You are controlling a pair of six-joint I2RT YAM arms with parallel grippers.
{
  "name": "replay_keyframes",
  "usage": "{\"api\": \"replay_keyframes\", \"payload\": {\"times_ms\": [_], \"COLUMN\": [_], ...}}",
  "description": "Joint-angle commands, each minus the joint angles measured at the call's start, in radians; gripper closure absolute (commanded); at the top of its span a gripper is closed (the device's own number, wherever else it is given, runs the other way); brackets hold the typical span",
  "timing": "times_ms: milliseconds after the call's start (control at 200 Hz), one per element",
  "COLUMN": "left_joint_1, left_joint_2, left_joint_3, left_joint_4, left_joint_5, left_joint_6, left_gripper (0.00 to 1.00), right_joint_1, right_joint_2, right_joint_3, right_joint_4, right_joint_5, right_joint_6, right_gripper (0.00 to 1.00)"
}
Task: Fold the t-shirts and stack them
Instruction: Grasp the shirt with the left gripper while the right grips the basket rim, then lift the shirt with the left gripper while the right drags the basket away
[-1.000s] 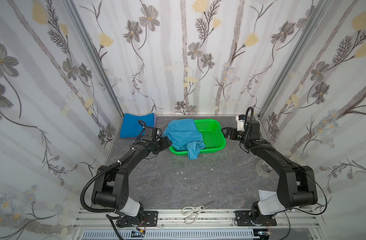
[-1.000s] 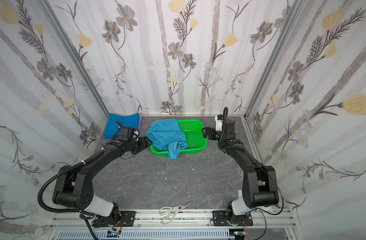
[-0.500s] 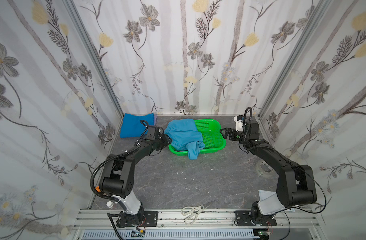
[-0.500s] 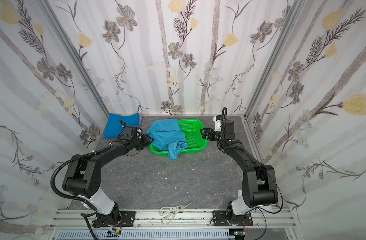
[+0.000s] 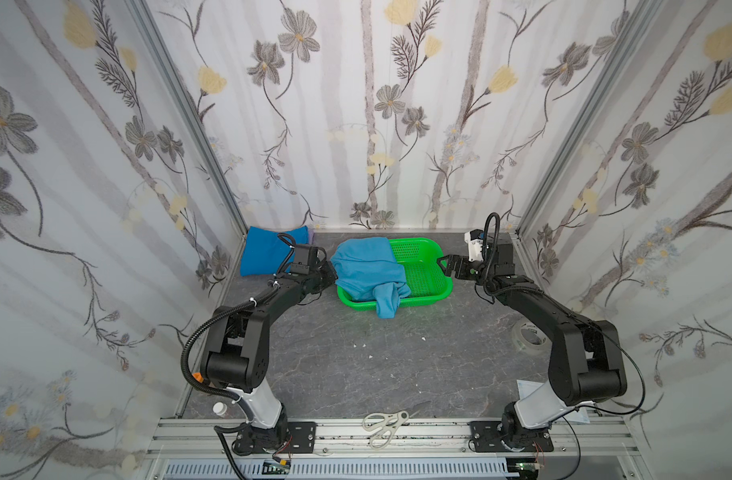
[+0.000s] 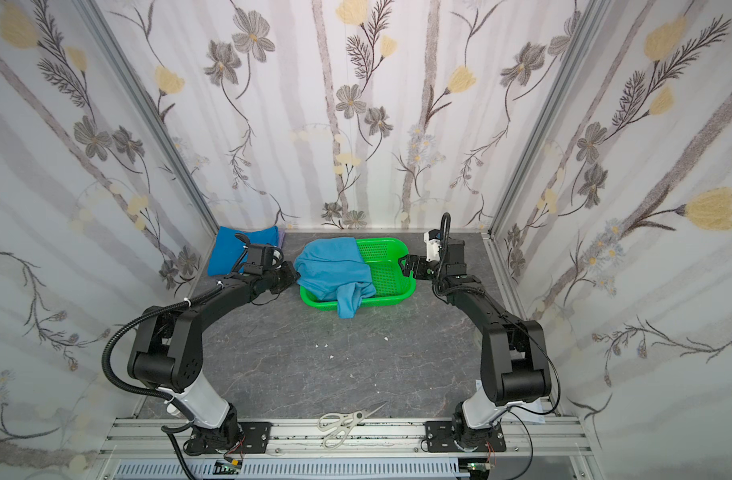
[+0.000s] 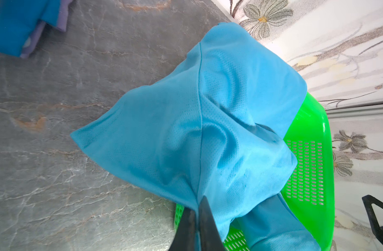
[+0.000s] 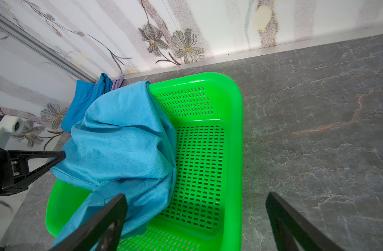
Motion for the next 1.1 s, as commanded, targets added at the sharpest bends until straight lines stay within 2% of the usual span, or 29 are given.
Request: {"api": "replay_keyframes", "payload": {"times_ms": [0,240,410,605,744,954,1094], "left_joint_1": [0.000,-0.005,-0.010,-0.009,-0.009,0.002,0.015], "left_joint_2": [-0.019,-0.073,-0.132,-0.237,-0.324,-0.464,-0.509], "left_joint_3": [0.037,0.172,0.287,0.450,0.541,0.661,0.803], "left_joint_4": [-0.013,-0.096,-0.156,-0.281,-0.346,-0.458,-0.558], "left_joint_5": [-0.004,0.057,0.083,0.070,0.064,0.010,0.016], "left_joint_6": [0.035,0.102,0.110,0.154,0.166,0.190,0.212], "left_gripper": [1.00,1.00,1.00,1.00,1.00,1.00,1.00], "right_joint_1": [0.010,0.088,0.107,0.146,0.183,0.232,0.217], "right_joint_2": [0.011,0.040,0.189,0.390,0.483,0.672,0.738], "right_joint_3": [0.015,0.063,0.156,0.382,0.515,0.847,0.944], "right_joint_4": [-0.009,0.006,0.052,-0.069,-0.142,-0.434,-0.493], "right_joint_5": [-0.037,-0.155,-0.196,-0.144,-0.057,0.286,0.367], "right_joint_6": [0.001,0.048,0.182,0.199,0.219,0.211,0.223], "right_gripper": [0.00,0.00,0.00,0.00,0.00,0.00,0.00]}}
